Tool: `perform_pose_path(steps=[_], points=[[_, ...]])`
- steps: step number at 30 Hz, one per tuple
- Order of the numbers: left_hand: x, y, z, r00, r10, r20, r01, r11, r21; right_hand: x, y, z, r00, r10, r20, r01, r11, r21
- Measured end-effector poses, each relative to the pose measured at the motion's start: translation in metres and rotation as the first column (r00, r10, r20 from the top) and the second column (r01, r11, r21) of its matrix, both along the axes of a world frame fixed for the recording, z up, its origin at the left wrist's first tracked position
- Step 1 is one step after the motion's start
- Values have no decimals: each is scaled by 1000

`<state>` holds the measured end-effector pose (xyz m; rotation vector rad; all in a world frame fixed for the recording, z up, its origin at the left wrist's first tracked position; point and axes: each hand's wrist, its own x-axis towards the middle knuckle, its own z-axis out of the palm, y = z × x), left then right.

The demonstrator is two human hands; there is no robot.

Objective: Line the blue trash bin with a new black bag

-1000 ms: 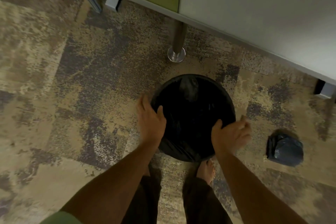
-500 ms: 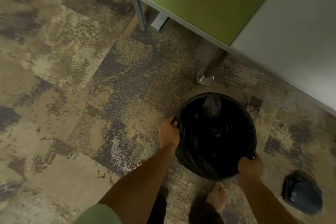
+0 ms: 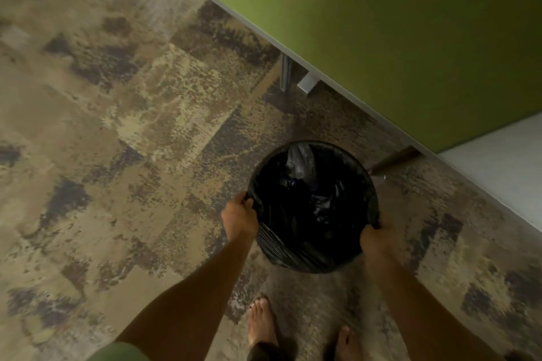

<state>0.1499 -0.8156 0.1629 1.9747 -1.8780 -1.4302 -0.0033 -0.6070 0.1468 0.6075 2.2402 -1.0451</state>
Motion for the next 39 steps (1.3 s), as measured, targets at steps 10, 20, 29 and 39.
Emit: perform_pose_path(steps=[10,20,29,39], points=[[-4,-134,1,994,90,-56,-93,995,-48,-79,-186,5,905,424,-26,-424,901,-92],[-39,-236,-49,976,217,-15,-217,966,-139,-138,-320,-41,816,554,-164,-573,813,-103],[-42,-263,-75,985,172,10,-168,971,-173,-147,-350,-65,788,593,-166,-612,782,-114],[-53,-261,-32,974,208,87,-201,976,-85,-137,-334,-40,725,681,-101,-688,722,-73]])
